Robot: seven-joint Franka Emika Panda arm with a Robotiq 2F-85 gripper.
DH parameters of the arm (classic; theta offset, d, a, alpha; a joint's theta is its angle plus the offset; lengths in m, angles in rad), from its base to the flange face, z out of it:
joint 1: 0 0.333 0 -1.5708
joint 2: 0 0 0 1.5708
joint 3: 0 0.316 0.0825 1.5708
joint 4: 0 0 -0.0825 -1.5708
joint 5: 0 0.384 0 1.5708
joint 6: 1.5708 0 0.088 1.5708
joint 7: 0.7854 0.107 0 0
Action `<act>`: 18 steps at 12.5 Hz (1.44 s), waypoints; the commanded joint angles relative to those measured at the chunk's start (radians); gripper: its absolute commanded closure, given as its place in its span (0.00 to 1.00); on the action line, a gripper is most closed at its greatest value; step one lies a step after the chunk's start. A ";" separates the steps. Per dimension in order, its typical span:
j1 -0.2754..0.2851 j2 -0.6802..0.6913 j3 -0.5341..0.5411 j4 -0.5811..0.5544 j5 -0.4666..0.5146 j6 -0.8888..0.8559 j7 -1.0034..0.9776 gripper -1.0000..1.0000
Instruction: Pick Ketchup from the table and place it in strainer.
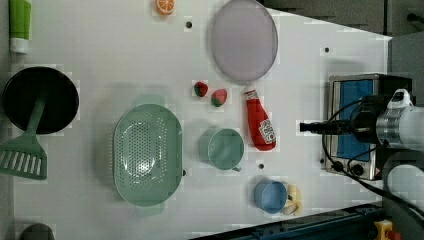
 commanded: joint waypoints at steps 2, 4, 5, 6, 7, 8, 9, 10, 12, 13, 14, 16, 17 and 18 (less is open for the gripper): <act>0.001 0.092 -0.005 -0.090 -0.003 0.119 -0.096 0.00; 0.002 0.171 -0.005 -0.095 -0.003 0.192 -0.097 0.00; 0.002 0.210 -0.005 -0.095 -0.004 0.234 -0.098 0.00; 0.002 0.247 -0.004 -0.095 -0.006 0.276 -0.101 0.00; 0.002 0.284 -0.005 -0.095 -0.013 0.319 -0.101 0.00; 0.002 0.317 -0.004 -0.095 -0.029 0.360 -0.101 0.00; 0.002 0.346 -0.004 -0.095 -0.041 0.391 -0.101 0.00; 0.002 0.371 -0.006 -0.096 -0.041 0.415 -0.101 0.00; 0.002 0.413 -0.005 -0.098 -0.041 0.461 -0.100 0.00; 0.002 0.429 -0.007 -0.097 -0.041 0.477 -0.101 0.00; 0.002 0.440 -0.010 -0.100 -0.041 0.488 -0.101 0.00; 0.002 0.449 -0.011 -0.110 -0.041 0.497 -0.101 0.16; 0.002 0.448 -0.012 -0.112 -0.041 0.497 -0.100 0.28; 0.002 0.441 -0.010 -0.110 -0.041 0.496 -0.101 0.36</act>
